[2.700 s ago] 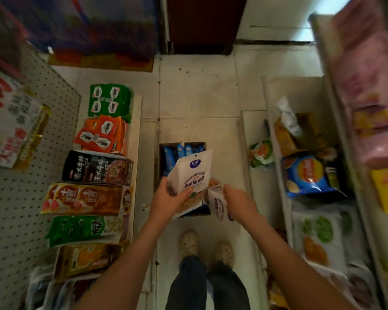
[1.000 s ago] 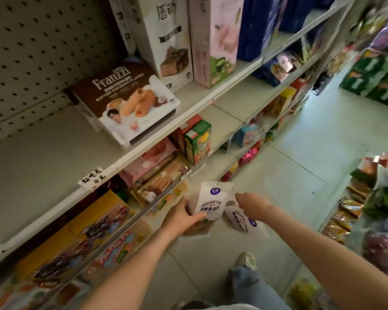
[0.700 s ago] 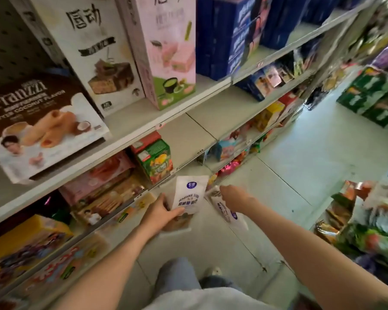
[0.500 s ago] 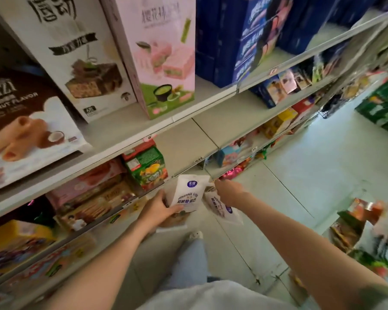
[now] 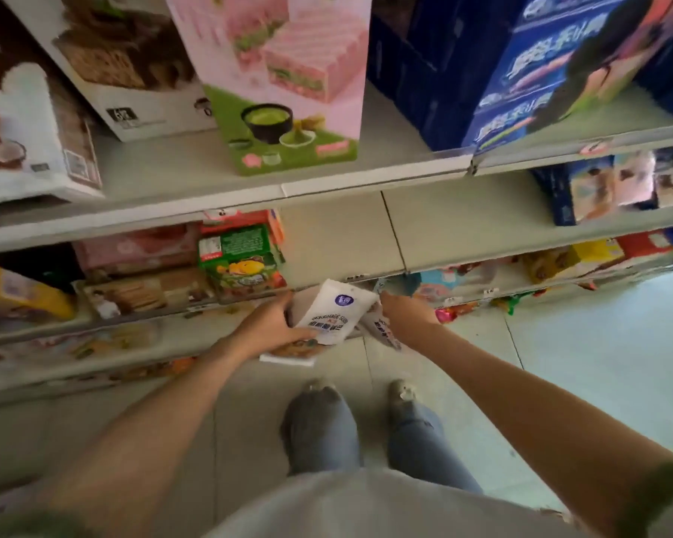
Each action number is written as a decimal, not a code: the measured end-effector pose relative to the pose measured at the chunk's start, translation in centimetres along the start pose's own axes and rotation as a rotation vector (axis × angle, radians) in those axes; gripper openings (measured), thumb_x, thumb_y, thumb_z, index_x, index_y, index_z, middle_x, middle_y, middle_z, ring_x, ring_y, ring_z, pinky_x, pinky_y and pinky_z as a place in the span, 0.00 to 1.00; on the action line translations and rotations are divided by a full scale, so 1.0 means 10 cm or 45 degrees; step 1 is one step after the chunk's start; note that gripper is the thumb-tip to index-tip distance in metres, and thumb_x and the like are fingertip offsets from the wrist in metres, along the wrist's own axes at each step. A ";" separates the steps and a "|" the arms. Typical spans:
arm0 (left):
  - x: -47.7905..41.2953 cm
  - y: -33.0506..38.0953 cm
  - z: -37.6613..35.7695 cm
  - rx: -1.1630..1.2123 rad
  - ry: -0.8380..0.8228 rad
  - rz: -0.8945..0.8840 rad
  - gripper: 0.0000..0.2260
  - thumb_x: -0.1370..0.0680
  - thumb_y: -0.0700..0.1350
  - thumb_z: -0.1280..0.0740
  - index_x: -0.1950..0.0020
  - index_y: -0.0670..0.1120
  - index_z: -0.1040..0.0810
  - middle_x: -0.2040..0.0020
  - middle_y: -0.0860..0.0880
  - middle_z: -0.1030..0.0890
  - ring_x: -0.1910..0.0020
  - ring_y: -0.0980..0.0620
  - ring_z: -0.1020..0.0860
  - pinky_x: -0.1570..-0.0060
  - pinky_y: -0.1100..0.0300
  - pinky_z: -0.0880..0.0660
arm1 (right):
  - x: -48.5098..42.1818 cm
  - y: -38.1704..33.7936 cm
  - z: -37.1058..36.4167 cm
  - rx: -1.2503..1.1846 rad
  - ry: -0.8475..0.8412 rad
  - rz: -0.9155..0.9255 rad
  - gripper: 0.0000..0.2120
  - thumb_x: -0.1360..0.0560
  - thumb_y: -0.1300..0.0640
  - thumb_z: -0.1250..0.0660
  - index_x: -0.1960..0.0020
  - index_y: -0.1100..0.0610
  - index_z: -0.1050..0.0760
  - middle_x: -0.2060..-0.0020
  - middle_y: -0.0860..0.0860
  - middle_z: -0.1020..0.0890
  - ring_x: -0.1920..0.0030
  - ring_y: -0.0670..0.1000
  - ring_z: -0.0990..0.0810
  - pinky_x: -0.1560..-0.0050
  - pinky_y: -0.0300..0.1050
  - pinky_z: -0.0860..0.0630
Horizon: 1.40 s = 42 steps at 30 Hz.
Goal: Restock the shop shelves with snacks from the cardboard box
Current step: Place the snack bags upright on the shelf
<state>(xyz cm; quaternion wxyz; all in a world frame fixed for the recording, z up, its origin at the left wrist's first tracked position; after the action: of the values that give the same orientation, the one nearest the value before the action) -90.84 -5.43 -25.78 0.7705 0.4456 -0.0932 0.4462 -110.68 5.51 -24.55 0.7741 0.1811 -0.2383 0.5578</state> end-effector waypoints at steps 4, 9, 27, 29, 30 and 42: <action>0.03 -0.06 -0.26 0.142 0.112 0.117 0.33 0.34 0.57 0.24 0.34 0.51 0.32 0.45 0.55 0.21 0.50 0.54 0.21 0.50 0.57 0.23 | -0.09 0.13 -0.03 0.184 0.050 0.104 0.26 0.23 0.64 0.39 0.28 0.59 0.45 0.45 0.57 0.21 0.49 0.57 0.19 0.60 0.47 0.26; -0.07 -0.19 -0.64 0.313 0.194 0.192 0.32 0.34 0.58 0.24 0.34 0.52 0.31 0.43 0.53 0.20 0.49 0.53 0.20 0.48 0.54 0.21 | -0.21 0.13 -0.14 0.348 0.205 0.296 0.22 0.24 0.66 0.39 0.32 0.61 0.41 0.47 0.55 0.20 0.51 0.56 0.18 0.62 0.46 0.26; -1.09 -0.97 -0.94 0.551 0.369 -0.137 0.22 0.33 0.55 0.24 0.46 0.66 0.31 0.44 0.59 0.22 0.44 0.55 0.22 0.44 0.51 0.23 | -1.14 0.23 -0.59 0.315 1.180 0.368 0.24 0.49 0.74 0.25 0.54 0.65 0.21 0.76 0.57 0.22 0.81 0.56 0.25 0.83 0.39 0.34; -1.18 -0.99 -0.97 0.570 0.338 -0.178 0.21 0.33 0.54 0.24 0.48 0.68 0.31 0.46 0.61 0.22 0.43 0.56 0.22 0.43 0.50 0.24 | -1.21 0.26 -0.58 0.323 1.246 0.379 0.27 0.48 0.74 0.27 0.49 0.65 0.22 0.76 0.58 0.22 0.82 0.58 0.26 0.82 0.40 0.35; -1.23 -1.02 -1.00 0.577 0.314 -0.203 0.20 0.32 0.53 0.24 0.48 0.68 0.30 0.47 0.62 0.22 0.43 0.56 0.23 0.42 0.50 0.24 | -1.24 0.26 -0.58 0.334 1.261 0.375 0.28 0.48 0.74 0.27 0.48 0.65 0.23 0.76 0.59 0.23 0.82 0.58 0.27 0.82 0.40 0.35; -1.82 -1.08 -0.97 0.954 0.271 -0.475 0.25 0.39 0.57 0.28 0.44 0.51 0.22 0.50 0.50 0.15 0.50 0.49 0.17 0.51 0.56 0.20 | -1.76 0.31 -0.53 0.309 1.261 0.373 0.15 0.30 0.64 0.28 0.44 0.56 0.24 0.66 0.54 0.19 0.77 0.51 0.27 0.79 0.43 0.28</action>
<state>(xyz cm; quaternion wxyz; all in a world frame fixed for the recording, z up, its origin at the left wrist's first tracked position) -95.62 -11.15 -47.79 0.6283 0.6554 0.2372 0.3457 -117.42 -4.29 -38.96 0.6815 -0.0510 0.1994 0.7023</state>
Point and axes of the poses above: each hand's wrist, its own x-axis away from the middle knuckle, its own z-axis out of the back of the hand, y = z × x, the point moved 5 cm from there along -x, towards the middle knuckle
